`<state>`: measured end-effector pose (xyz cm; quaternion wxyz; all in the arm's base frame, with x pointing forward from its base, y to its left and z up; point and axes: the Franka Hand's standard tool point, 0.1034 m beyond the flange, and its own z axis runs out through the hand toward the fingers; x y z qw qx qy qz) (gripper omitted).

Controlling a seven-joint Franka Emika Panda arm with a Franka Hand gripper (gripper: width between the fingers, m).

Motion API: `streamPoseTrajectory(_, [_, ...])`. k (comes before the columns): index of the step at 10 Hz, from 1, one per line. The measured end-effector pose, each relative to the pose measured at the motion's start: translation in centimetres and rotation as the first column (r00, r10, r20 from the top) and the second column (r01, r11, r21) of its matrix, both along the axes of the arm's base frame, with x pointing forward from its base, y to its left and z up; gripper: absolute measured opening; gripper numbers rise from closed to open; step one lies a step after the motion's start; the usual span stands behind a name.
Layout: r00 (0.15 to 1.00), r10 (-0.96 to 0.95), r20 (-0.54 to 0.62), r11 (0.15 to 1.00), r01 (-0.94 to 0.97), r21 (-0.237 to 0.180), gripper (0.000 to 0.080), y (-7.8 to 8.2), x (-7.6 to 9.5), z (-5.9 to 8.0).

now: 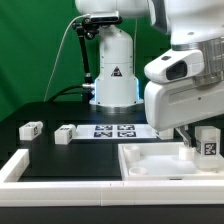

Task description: Assemble one leg

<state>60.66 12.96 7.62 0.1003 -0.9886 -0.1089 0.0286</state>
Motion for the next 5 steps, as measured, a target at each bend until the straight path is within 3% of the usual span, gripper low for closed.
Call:
streamPoseTrajectory(2, [1.000,-0.002,0.007,1.000,0.002,0.000,0.0622,-0.02,0.08,-0.08])
streamPoseTrajectory(3, [1.000,-0.003,0.007,1.000,0.003,0.000,0.0443,-0.03,0.08,-0.08])
streamPoseTrajectory(4, [1.000,-0.003,0.011,1.000,0.004,-0.007,0.0443,-0.51,0.22,-0.09])
streamPoseTrajectory(5, [1.000,-0.004,0.011,1.000,0.004,-0.014,0.0311,-0.95,0.26,-0.17])
